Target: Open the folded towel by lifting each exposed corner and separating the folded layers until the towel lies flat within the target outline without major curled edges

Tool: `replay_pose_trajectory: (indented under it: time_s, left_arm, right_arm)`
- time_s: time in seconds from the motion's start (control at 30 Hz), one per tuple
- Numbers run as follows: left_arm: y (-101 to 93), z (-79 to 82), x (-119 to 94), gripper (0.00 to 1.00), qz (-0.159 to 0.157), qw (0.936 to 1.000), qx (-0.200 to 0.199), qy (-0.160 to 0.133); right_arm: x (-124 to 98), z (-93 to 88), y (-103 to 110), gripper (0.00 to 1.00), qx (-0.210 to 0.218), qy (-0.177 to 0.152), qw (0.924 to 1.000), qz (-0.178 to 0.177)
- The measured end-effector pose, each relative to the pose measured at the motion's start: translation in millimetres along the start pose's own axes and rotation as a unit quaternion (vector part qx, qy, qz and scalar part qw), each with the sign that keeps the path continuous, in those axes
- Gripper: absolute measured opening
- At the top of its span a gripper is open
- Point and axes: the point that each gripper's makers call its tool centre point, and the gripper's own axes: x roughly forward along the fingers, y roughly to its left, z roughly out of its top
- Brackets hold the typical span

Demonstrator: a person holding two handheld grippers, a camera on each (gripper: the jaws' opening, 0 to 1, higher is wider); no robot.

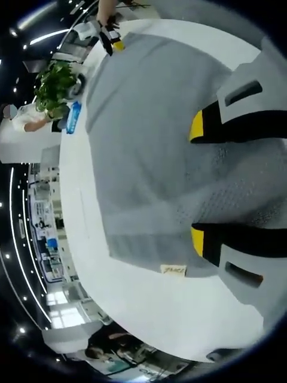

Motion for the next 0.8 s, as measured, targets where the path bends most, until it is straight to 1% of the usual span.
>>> replay_pose_trajectory:
  time_s: [0.2, 0.27, 0.33, 0.37, 0.4, 0.43, 0.47, 0.5, 0.53, 0.6, 0.63, 0.67, 0.7, 0.77, 0.8]
  left_arm:
    - [0.4, -0.1, 0, 0.55, -0.002, 1.0, -0.005, -0.004]
    - [0.5, -1.2, -1, 0.55, -0.002, 0.9999, -0.014, -0.008]
    - [2.3, -2.7, -4, 0.58, 0.006, 0.9997, -0.019, -0.011]
    - [1.8, -3.2, -8, 0.61, 0.004, 0.9994, -0.032, -0.012]
    - [0.2, -1.6, -11, 0.64, 0.002, 0.9988, -0.044, -0.018]
    - [-1.5, 1.1, -15, 0.67, 0.0, 0.9978, -0.06, -0.027]
    - [-1.5, 3.5, -20, 0.7, -0.001, 0.9973, -0.064, -0.035]
    - [-0.9, 6.1, -30, 0.71, 0.002, 0.9973, -0.059, -0.044]
    - [-0.6, 7.1, -36, 0.71, 0.005, 0.9971, -0.06, -0.046]
    - [-4.8, 9.9, -51, 0.73, 0.004, 0.9964, -0.061, -0.059]
    - [-6.6, 11.2, -57, 0.74, 0.006, 0.996, -0.059, -0.067]
    - [-9.9, 11.7, -66, 0.76, 0.006, 0.9954, -0.057, -0.077]
    - [-13.0, 11.4, -71, 0.77, 0.006, 0.9948, -0.06, -0.081]
    - [-20.5, 14.2, -84, 0.76, 0.006, 0.9912, -0.078, -0.107]
    - [-21.5, 14.4, -86, 0.76, 0.007, 0.9906, -0.081, -0.11]
  right_arm:
    - [2, 3.0, -1, 0.74, 0.0, -0.006, 1.0, 0.001]
    - [2, 3.0, -1, 0.74, 0.002, -0.008, 1.0, 0.0]
    - [0, 3.0, 1, 0.74, 0.013, -0.014, 0.9998, 0.0]
    - [-3, 4.1, 3, 0.78, 0.028, -0.02, 0.9994, 0.003]
    - [-7, 8.0, 4, 0.82, 0.05, -0.038, 0.998, -0.001]
    - [-14, 17.0, 1, 0.88, 0.058, -0.072, 0.9957, -0.01]
    - [-21, 24.5, 3, 0.92, 0.061, -0.099, 0.9931, -0.015]
    - [-30, 29.0, 6, 0.94, 0.064, -0.118, 0.9909, -0.015]
    - [-41, 32.5, 11, 0.95, 0.067, -0.138, 0.9881, -0.013]
    - [-56, 28.0, 19, 0.96, 0.068, -0.145, 0.987, -0.012]
    - [-58, 26.1, 20, 0.98, 0.068, -0.143, 0.9873, -0.012]
    - [-66, 20.8, 27, 0.99, 0.067, -0.146, 0.987, -0.009]
    - [-74, 15.9, 34, 0.99, 0.069, -0.149, 0.9864, -0.006]
    - [-86, 10.5, 42, 0.99, 0.068, -0.159, 0.9849, -0.005]
    - [-89, 9.0, 43, 0.99, 0.068, -0.161, 0.9846, -0.006]
